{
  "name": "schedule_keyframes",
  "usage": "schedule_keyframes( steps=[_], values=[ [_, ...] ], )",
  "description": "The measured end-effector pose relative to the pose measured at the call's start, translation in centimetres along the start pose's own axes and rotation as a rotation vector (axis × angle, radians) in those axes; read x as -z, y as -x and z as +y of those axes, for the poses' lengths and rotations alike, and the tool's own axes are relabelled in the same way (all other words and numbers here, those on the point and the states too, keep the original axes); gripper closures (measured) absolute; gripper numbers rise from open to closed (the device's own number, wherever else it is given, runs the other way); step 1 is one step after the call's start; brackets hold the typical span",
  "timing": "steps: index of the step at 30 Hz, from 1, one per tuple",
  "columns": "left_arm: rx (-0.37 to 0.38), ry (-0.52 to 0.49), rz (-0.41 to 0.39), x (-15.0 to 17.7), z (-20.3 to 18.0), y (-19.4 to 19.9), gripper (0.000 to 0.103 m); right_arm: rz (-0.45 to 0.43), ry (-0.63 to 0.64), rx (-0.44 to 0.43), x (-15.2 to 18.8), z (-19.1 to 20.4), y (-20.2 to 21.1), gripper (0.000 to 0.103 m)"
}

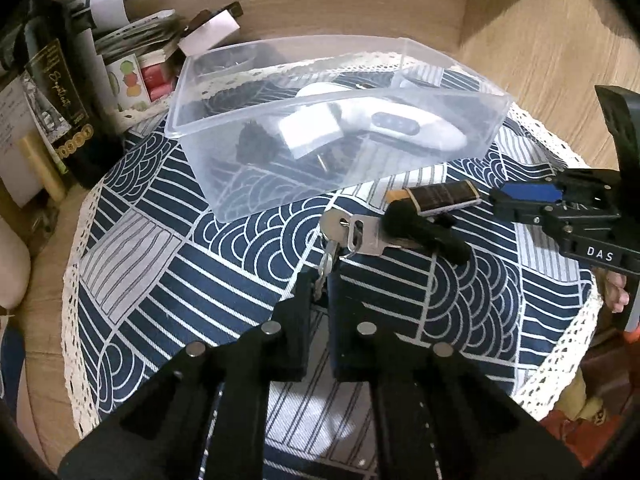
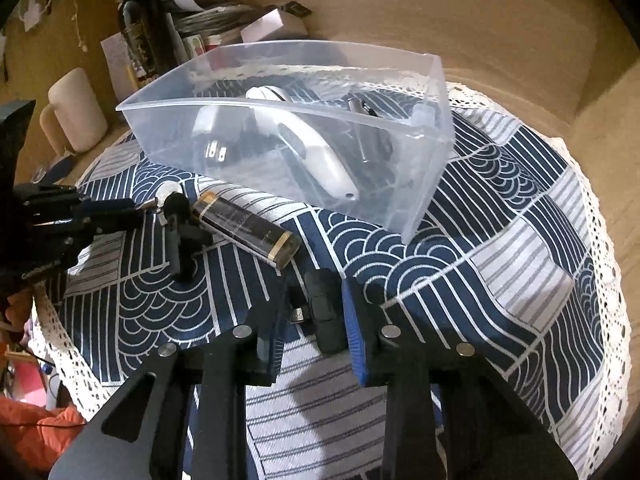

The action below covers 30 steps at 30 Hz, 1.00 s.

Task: Organize rigid objects
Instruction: 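Grasp the keys with left gripper while right gripper grasps the black USB stick, then lower the keys into the box with left gripper while right gripper releases the USB stick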

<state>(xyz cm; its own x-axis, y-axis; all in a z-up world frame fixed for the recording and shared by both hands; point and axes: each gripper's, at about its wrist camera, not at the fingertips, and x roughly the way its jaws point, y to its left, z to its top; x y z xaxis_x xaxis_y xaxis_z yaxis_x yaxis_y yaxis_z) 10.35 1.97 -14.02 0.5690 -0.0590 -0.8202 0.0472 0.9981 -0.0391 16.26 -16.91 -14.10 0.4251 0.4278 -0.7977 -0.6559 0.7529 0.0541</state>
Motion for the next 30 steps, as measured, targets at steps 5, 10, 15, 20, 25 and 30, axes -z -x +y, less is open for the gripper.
schedule_keyframes(
  steps=[5,10,15,20,25,30],
  values=[
    [0.003,-0.028,0.0,0.0,-0.7,0.9,0.068,-0.023,-0.032,-0.002,0.2,-0.5,0.7,0.079],
    [-0.012,-0.066,0.001,-1.0,-1.2,0.2,0.054,-0.041,-0.037,-0.013,0.2,-0.7,1.4,0.079],
    [0.02,-0.108,0.057,-2.7,-2.2,-2.2,0.043,-0.047,-0.037,-0.018,0.3,-0.6,1.7,0.079],
    [0.046,-0.122,0.038,-3.7,-2.7,-2.9,0.062,-0.049,-0.049,-0.014,0.4,-1.0,1.7,0.079],
    [0.042,-0.1,0.004,-3.6,-2.4,-2.3,0.077,-0.06,-0.067,-0.014,0.3,-1.6,1.8,0.079],
    [0.051,-0.078,-0.001,-2.7,-2.1,-1.5,0.097,-0.073,-0.077,-0.017,0.1,-1.9,2.0,0.079]
  ],
)
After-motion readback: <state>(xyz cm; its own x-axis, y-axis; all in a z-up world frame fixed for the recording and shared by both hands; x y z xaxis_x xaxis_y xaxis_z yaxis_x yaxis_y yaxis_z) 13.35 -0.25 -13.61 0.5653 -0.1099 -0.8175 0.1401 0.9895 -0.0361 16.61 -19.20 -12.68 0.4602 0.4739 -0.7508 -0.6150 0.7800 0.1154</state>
